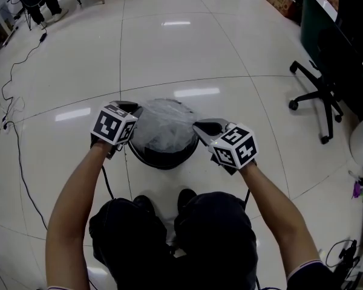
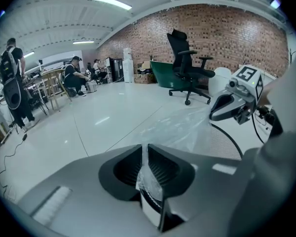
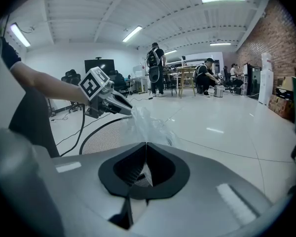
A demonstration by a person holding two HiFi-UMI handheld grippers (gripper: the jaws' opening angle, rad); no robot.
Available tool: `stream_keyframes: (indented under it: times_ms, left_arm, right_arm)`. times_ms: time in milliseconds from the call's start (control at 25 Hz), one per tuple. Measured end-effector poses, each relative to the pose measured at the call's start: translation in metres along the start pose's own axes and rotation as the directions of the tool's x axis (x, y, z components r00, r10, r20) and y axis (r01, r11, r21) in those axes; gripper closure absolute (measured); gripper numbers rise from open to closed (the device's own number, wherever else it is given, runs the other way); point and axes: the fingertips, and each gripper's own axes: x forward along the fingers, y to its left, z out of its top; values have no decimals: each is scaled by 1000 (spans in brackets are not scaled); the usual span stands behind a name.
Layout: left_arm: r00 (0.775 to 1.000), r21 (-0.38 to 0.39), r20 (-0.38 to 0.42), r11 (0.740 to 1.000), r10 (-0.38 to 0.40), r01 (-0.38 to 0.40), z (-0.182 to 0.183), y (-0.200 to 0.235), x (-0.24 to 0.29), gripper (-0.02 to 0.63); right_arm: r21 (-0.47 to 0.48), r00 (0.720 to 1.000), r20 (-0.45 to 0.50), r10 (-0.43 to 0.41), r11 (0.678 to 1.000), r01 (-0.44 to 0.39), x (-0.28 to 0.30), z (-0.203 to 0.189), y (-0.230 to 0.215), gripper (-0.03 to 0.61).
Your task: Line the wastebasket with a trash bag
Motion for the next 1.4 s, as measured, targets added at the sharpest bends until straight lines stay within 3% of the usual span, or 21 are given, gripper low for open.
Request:
stream_keyframes:
  times_ms: [240, 680, 1080, 1400]
  left_arm:
    - [1000, 13, 1, 1000, -22, 22, -10, -22, -34, 600]
    - [997, -9, -38, 998, -65, 65, -61, -78, -80, 601]
    - [988, -58, -98, 992, -118, 113, -113, -113, -86, 601]
    - [974, -98, -147, 982, -174, 161, -142, -130, -66, 601]
  right_arm:
    - [-15, 1000, 7, 24, 1000, -24, -13, 0, 20, 572]
    - [-38, 995, -35, 90, 995, -91, -40, -30, 70, 572]
    - [-26, 986, -96, 136, 990, -139, -39, -73, 97, 574]
    - [17, 979, -152, 138, 990, -137, -24, -104, 88, 574]
